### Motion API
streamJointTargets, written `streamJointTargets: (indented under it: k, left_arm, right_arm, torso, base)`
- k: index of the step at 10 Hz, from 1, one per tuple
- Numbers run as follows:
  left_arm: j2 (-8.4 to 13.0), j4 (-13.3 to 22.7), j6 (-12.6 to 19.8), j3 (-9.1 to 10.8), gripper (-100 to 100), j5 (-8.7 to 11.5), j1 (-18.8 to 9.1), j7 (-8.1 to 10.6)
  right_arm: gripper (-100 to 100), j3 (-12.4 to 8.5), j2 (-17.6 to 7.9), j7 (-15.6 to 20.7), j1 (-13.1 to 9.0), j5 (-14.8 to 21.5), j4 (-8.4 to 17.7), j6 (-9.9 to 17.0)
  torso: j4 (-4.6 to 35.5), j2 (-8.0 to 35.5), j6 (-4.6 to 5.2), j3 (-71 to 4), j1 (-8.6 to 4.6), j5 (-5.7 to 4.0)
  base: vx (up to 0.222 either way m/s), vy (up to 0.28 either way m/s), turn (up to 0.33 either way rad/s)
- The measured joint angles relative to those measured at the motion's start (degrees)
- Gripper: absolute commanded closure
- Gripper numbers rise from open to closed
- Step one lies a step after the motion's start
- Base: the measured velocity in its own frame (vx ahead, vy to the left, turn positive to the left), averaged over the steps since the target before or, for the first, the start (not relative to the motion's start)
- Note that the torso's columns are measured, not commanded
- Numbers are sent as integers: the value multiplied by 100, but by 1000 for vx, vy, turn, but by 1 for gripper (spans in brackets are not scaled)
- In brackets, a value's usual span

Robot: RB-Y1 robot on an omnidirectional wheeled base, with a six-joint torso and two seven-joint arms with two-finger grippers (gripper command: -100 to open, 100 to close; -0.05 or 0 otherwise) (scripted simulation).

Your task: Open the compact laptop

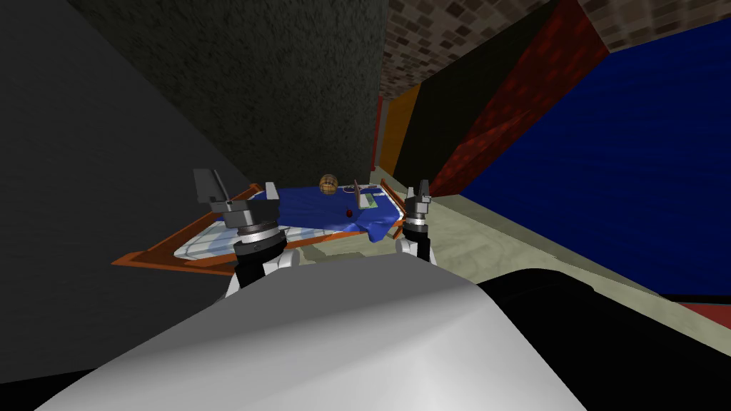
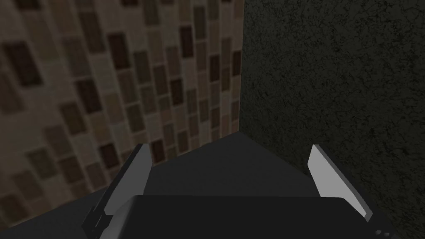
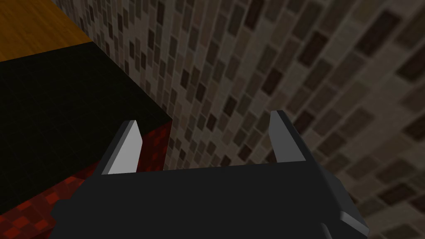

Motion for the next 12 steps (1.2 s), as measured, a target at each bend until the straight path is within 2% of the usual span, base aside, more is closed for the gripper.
streamJointTargets:
  k: [2,9,10,12]
  left_arm:
    - [0,0,0,0,0,0,0,0]
    - [0,-2,0,0,0,0,0,0]
    - [0,-2,0,0,0,0,0,0]
    - [0,1,0,0,0,0,0,0]
  right_arm:
    - [0,0,0,0,0,0,0,0]
    - [0,0,0,0,0,0,-2,-1]
    - [-100,0,0,0,0,0,-2,-1]
    - [-100,-8,-311,17,-18,51,83,44]
  torso:
    - [600,597,0,-1200,0,0]
    - [3537,3539,0,-7073,0,0]
    - [3960,3962,0,-7919,0,0]
    - [4205,4209,0,-8425,4,1]
  base:
    - [0,0,0]
    - [0,0,0]
    - [4,9,40]
    - [-3,23,71]
